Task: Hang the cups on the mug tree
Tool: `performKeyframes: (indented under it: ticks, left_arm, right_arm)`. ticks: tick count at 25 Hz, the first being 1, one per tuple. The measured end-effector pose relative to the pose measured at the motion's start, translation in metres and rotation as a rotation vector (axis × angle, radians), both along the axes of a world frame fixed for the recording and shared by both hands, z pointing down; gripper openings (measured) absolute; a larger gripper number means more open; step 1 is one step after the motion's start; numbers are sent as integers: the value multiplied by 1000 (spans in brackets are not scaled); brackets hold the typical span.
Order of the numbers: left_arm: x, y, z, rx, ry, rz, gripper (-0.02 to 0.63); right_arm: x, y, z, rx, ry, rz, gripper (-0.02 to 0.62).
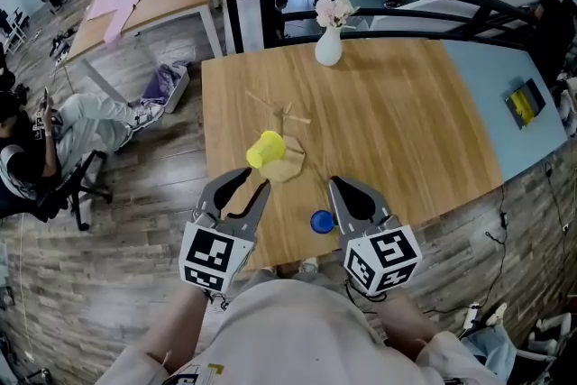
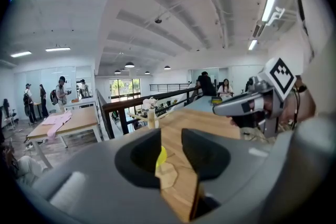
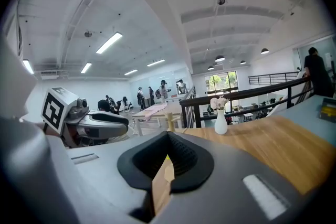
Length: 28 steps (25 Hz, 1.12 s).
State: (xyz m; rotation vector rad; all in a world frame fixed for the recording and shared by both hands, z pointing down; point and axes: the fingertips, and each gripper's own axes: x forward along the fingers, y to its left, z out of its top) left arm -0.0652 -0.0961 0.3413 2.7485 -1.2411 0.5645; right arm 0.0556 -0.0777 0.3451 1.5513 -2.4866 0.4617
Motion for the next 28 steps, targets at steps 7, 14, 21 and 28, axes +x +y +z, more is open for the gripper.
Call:
performKeyframes:
  ticks: [7,14,21,28]
  left_arm:
    - [0,18,7,-26,39,-10,38]
    - [3,20,18,-60,25,26,3]
    - [9,19,25,-75,25,49,3]
    - [18,15,40,-106,10,74,3]
  right_arm:
    - [2,13,8,-14,30,-4,0]
    - [0,11,15,-40,-6,5,-2]
    - [-2,11,18,-34,-9,-4,0]
    - [2,11,23,-31,-61,-5,34]
